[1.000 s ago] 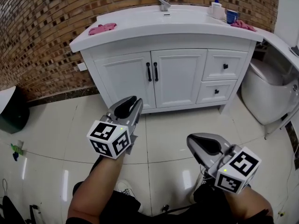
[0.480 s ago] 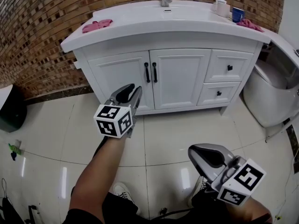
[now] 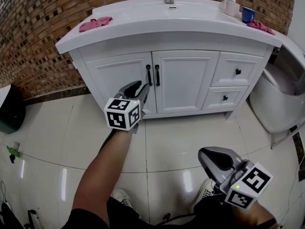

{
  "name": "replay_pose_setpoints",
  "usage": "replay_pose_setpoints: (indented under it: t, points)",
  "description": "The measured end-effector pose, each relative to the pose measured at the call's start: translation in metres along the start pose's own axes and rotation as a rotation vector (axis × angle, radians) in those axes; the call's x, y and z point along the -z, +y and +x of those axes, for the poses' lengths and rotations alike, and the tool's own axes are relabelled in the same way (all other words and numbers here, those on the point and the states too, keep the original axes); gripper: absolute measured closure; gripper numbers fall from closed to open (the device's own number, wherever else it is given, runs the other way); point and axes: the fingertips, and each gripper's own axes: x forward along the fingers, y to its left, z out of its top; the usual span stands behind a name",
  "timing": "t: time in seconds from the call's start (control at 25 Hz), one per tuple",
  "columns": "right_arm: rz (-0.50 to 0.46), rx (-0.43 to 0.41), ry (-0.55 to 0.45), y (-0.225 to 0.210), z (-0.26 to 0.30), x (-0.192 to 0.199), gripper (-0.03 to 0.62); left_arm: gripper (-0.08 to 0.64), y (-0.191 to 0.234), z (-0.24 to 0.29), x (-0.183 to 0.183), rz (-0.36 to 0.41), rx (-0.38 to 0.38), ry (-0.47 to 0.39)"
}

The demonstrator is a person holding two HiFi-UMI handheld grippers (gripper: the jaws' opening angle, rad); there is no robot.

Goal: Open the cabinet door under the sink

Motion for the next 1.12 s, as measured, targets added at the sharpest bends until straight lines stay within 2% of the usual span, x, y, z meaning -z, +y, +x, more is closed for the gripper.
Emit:
replay_pose_setpoints:
  t: [0.44,0.84,1.12]
  points:
    - [0.043,-0.005,0.01,-0.024,0.006,0.0,0.584,0.433,0.027,0.055,0.02,0.001,-0.03,0.066]
    - [0.074,-0.004,-0.004,-0.03,0.002,-0.003,0.584,0.434,0.028,0.084,0.032,-0.031,-0.018,0.089]
    - [0.078,-0.01,-0.011,-0.03,0.001,-0.004,0.584,0.504,0.033,0.088,0.029,-0.026,-0.03,0.091]
